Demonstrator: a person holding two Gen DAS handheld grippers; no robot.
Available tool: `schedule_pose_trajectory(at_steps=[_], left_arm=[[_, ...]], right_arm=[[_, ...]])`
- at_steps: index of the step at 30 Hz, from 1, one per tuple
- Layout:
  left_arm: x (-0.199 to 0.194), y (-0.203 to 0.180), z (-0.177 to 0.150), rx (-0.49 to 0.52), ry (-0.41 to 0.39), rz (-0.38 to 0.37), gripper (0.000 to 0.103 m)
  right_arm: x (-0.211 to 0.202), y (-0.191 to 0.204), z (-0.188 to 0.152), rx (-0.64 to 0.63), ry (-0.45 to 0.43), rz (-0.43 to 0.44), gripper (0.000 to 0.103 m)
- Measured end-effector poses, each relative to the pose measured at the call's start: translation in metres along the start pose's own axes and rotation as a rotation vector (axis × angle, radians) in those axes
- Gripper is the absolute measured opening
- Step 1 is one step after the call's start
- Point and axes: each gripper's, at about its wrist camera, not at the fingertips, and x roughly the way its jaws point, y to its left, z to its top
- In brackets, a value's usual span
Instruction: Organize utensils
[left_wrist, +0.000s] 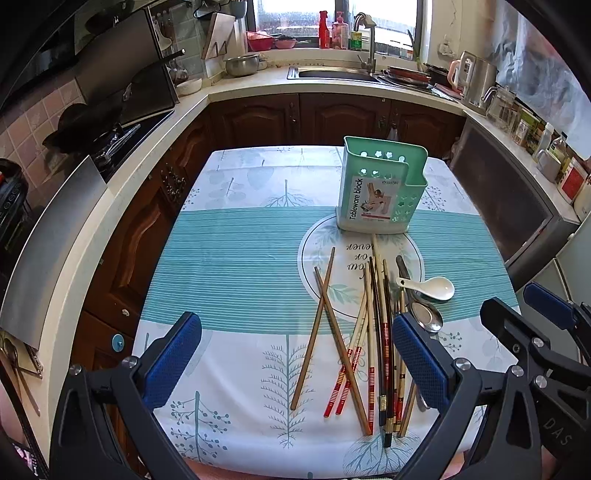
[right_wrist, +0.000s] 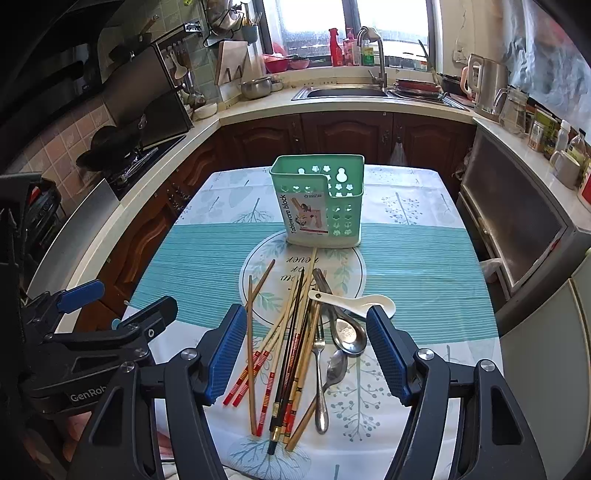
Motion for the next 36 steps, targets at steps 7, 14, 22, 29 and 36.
schedule_pose_trajectory(at_steps=[7, 14, 22, 29, 36], left_arm=[[0.0002, -0.0004, -0.0012, 0.003, -0.002, 0.008, 0.102], [0.0012, 0.0005, -0.0019, 0.002, 0.008, 0.011, 0.102], [0.0017, 0.0003, -0.0028, 0.002, 0.011, 0.01, 0.102], [0.0024, -0.0003, -0.0052, 0.002, 0.018, 0.011, 0.102], [0.0023, -0.0005, -0.0054, 0.001, 0.019, 0.009, 0.102]], right_arm=[[-0.001, 0.0007, 0.0001, -0.002, -0.002, 0.0, 0.068], [0.0003, 0.0018, -0.0001, -0.001, 0.001, 0.002, 0.067], [0.0002, 0.0036, -0.0001, 0.0, 0.003, 0.006, 0.067], [0.0023, 0.0036, -0.0014, 0.001, 0.007, 0.007, 0.067], [0.0031, 0.0019, -0.0026, 0.001, 0.005, 0.007, 0.067]])
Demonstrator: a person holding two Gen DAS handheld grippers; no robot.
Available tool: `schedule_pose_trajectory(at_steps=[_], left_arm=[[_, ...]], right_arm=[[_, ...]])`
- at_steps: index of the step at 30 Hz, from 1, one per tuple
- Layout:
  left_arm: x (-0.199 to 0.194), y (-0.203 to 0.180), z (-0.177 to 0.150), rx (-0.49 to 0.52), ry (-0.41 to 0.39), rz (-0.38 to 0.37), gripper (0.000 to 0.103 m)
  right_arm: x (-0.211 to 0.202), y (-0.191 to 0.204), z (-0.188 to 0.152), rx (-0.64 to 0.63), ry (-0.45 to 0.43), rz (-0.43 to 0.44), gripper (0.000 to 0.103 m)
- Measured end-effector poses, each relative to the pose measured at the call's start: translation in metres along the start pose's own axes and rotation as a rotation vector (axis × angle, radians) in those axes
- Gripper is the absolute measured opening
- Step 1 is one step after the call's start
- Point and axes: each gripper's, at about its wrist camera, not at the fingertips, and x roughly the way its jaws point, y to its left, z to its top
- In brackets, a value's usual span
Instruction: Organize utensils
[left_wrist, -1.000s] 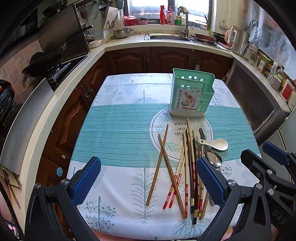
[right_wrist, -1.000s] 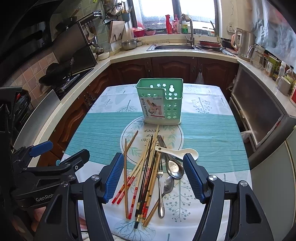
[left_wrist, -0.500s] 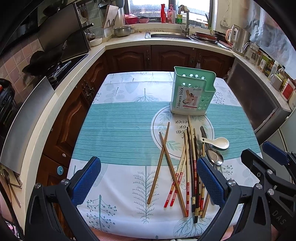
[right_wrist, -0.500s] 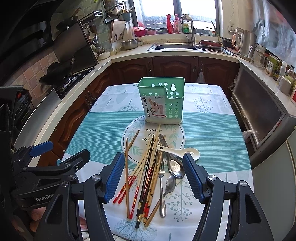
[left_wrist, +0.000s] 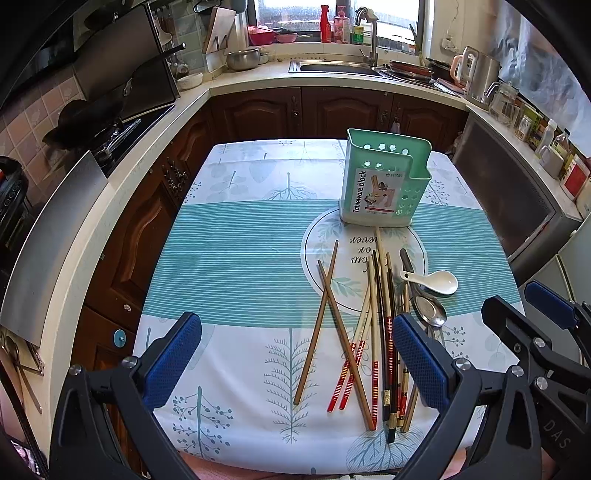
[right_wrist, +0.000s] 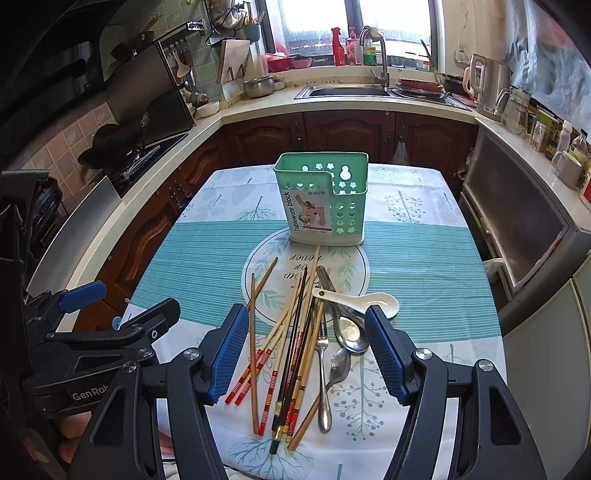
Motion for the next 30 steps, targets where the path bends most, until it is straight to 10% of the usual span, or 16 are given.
schedule_pose_trajectory(at_steps=[30], left_arm=[[0.06, 0.034, 0.078, -0.077, 0.125, -0.228, 0.097]], right_arm=[[0.056, -0.055, 0.076, 0.015, 0.033, -0.031, 0.058]])
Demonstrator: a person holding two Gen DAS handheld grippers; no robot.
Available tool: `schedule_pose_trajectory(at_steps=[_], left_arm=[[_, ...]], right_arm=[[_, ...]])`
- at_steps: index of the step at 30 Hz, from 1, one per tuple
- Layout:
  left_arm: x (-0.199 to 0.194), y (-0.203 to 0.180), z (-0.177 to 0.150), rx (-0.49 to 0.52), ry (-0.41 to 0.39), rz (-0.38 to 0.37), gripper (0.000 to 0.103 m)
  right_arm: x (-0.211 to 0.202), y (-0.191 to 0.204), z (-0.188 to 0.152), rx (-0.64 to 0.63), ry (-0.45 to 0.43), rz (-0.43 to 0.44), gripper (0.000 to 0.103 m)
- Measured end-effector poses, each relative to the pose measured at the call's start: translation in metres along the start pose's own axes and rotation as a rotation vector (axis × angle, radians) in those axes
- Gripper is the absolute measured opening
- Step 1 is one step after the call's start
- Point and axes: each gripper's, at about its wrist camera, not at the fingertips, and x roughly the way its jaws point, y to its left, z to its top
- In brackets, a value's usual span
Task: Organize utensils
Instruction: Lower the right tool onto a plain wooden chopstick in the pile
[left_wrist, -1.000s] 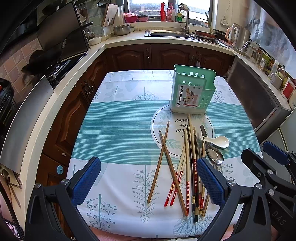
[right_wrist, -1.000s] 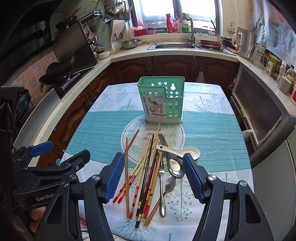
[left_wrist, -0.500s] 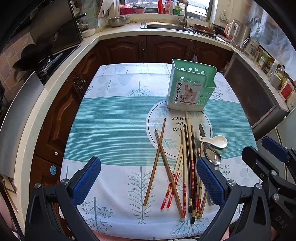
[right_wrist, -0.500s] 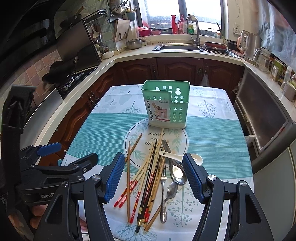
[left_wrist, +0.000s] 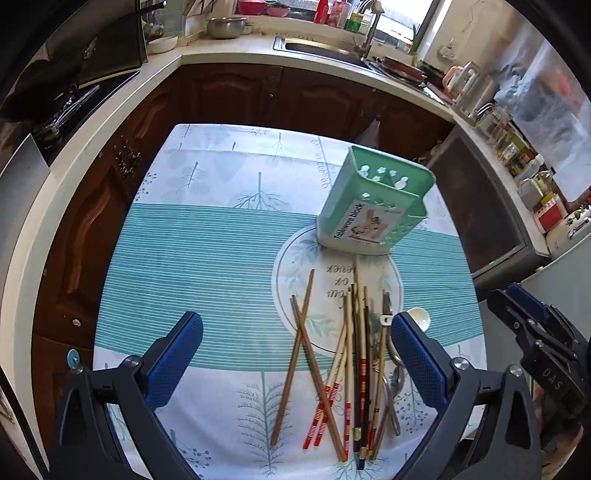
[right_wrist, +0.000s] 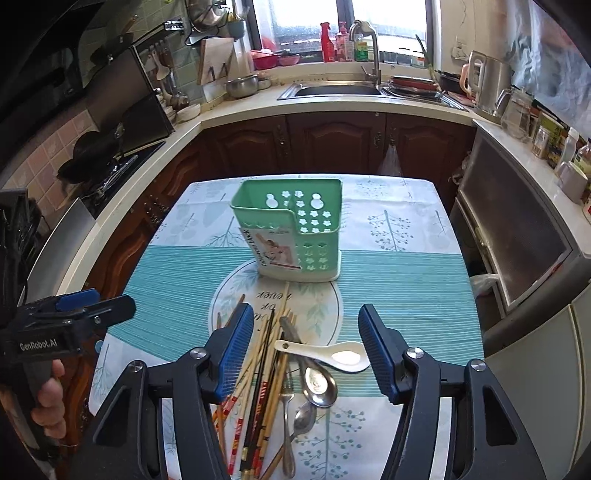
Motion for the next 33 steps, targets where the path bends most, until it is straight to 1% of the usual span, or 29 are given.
schedule_pose_trajectory(at_steps=[2, 4, 6, 8, 10, 13, 15, 17, 19, 21, 22, 23, 24, 26, 29, 31, 33], left_arm=[[0.006, 0.003, 0.002, 0.002, 0.013, 0.012, 0.097], [0.015, 0.005, 0.003, 0.003, 0.043, 0.017, 0.097], [0.025, 0.005, 0.002, 0.012, 0.075, 0.006, 0.097], [0.034, 0.002, -0.002, 0.035, 0.084, -0.01, 0.097], [0.043, -0.001, -0.007, 0.062, 0.09, 0.007, 0.096], [0.063, 0.0, -0.014, 0.06, 0.133, -0.008, 0.088], [0.076, 0.003, -0.018, 0.048, 0.165, -0.024, 0.078], [0.09, 0.007, -0.021, 0.028, 0.187, -0.036, 0.074], [0.103, 0.013, -0.022, -0.001, 0.21, -0.042, 0.065], [0.117, 0.019, -0.024, -0.039, 0.245, -0.059, 0.05], [0.124, 0.022, -0.025, -0.058, 0.264, -0.066, 0.047], [0.13, 0.024, -0.025, -0.071, 0.281, -0.068, 0.04], [0.134, 0.025, -0.025, -0.076, 0.294, -0.071, 0.035], [0.138, 0.024, -0.028, -0.081, 0.313, -0.078, 0.034], [0.134, 0.022, -0.03, -0.06, 0.305, -0.072, 0.034], [0.13, 0.019, -0.033, -0.031, 0.301, -0.049, 0.03], [0.125, 0.02, -0.036, -0.015, 0.305, -0.045, 0.021]], right_arm=[[0.007, -0.004, 0.002, 0.002, 0.014, 0.0, 0.056], [0.015, -0.005, 0.001, 0.004, 0.028, 0.004, 0.055], [0.027, -0.008, -0.001, 0.006, 0.05, 0.002, 0.052], [0.04, -0.011, -0.003, 0.004, 0.074, -0.002, 0.05], [0.054, -0.012, -0.008, 0.001, 0.103, -0.006, 0.048], [0.074, -0.012, -0.016, -0.009, 0.137, -0.009, 0.046], [0.086, -0.01, -0.023, -0.023, 0.151, -0.003, 0.045], [0.097, -0.008, -0.031, -0.038, 0.166, -0.002, 0.044], [0.106, -0.006, -0.04, -0.045, 0.181, 0.005, 0.044], [0.112, -0.004, -0.047, -0.045, 0.198, 0.015, 0.044], [0.115, -0.003, -0.05, -0.044, 0.205, 0.019, 0.044], [0.12, 0.0, -0.054, -0.042, 0.216, 0.025, 0.043], [0.122, 0.002, -0.056, -0.042, 0.222, 0.03, 0.043], [0.127, 0.009, -0.061, -0.046, 0.236, 0.054, 0.04], [0.126, 0.022, -0.067, -0.068, 0.255, 0.101, 0.037], [0.127, 0.039, -0.072, -0.097, 0.28, 0.15, 0.035], [0.13, 0.055, -0.077, -0.122, 0.309, 0.195, 0.032]])
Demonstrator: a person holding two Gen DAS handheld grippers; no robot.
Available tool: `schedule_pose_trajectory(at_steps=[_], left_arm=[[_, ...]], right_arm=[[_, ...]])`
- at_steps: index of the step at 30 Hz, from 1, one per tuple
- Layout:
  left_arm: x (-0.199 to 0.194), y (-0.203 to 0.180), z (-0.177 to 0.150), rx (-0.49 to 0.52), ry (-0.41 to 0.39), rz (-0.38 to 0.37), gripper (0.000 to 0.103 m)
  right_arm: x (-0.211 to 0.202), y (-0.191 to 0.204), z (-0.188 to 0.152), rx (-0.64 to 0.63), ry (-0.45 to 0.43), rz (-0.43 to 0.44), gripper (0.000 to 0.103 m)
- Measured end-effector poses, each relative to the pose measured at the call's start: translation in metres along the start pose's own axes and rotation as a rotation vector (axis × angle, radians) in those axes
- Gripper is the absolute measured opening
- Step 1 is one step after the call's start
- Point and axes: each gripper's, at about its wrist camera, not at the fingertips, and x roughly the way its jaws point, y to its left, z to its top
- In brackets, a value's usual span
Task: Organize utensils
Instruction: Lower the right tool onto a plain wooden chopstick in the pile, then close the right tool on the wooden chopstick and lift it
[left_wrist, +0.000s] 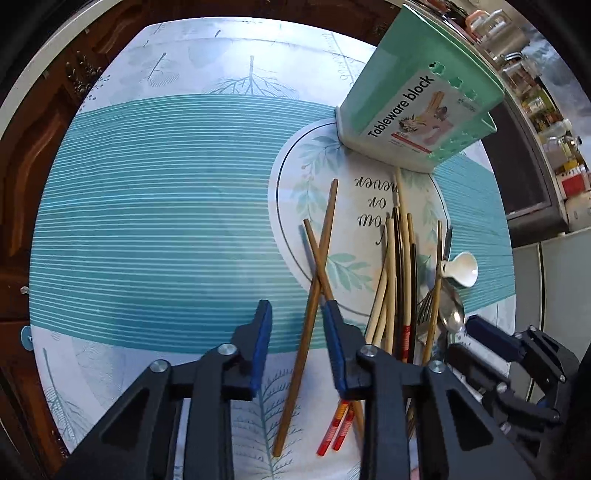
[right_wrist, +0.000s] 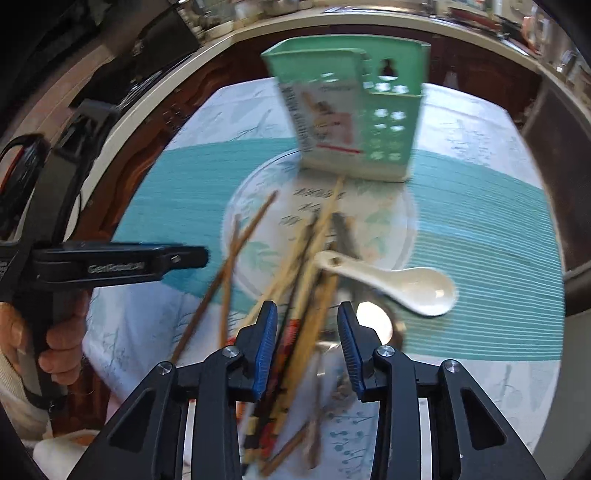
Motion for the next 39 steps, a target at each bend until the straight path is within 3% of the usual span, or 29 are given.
schedule_pose_trajectory(at_steps=[8, 20, 32, 36, 39], left_arm=[[-0.016, 0.022, -0.021, 0.003, 0.024, 0.007, 0.016], [-0.028, 0.052, -0.041, -0.029, 0.027, -0.006, 0.017], [-0.026, 0.05, -0.042, 0.006, 0.034, -0.014, 0.017], [-0.024, 0.042, -0.039, 0.034, 0.041, -0.007, 0.019], [-0.022, 0.038, -0.035, 0.04, 0.05, -0.017, 0.03]], right_arm=[[0.044, 0.06, 0.001, -0.097, 0.12, 0.053, 0.024], [0.1, 0.082, 0.023, -0.109, 0.241, -0.041, 0.018], [0.135, 0.125, 0.03, -0.16, 0.278, -0.142, 0.008], [0.134, 0.129, 0.032, -0.126, 0.27, -0.11, 0.006], [0.13, 0.125, 0.036, -0.059, 0.258, -0.054, 0.006]])
